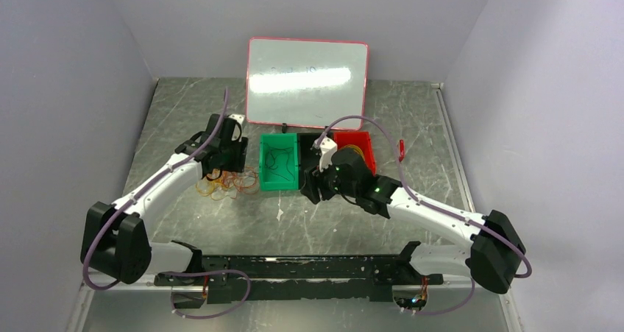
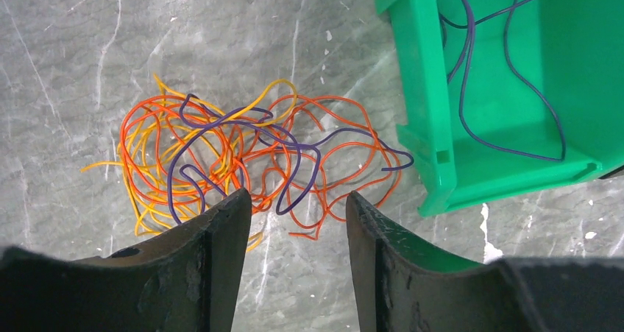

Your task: Untangle the cables

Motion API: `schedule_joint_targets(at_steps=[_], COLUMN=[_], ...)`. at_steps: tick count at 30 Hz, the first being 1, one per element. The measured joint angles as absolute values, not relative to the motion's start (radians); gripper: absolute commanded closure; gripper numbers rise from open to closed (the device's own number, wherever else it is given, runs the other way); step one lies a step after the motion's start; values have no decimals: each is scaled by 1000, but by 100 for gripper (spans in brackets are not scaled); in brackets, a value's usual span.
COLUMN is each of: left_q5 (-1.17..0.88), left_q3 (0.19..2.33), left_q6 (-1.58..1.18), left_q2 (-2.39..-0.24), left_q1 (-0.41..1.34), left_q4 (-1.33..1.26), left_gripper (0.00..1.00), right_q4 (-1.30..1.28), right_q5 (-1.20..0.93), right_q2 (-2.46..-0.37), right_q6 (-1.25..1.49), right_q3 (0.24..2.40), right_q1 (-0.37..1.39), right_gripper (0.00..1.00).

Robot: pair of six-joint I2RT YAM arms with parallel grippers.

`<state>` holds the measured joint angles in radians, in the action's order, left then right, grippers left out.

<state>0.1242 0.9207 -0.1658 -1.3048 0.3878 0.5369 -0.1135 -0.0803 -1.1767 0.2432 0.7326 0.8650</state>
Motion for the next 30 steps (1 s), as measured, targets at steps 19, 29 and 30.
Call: schedule_joint_targets(at_steps=[19, 29, 30], left_q5=[152, 173, 174], left_q3=[921, 924, 926], left_q6=[-142, -138, -138], left_q2=[-1396, -1399, -1388], left_q1=[388, 388, 388], left_q4=[532, 532, 537], left_gripper=[74, 93, 93], right_q4=[-86, -48, -28], right_q5=[-99, -99, -98], right_q2=[-1199, -1210, -1206], right_q6=[252, 259, 264], right_q3=[733, 729, 720], right_q1=[865, 865, 865], right_gripper=[40, 40, 40])
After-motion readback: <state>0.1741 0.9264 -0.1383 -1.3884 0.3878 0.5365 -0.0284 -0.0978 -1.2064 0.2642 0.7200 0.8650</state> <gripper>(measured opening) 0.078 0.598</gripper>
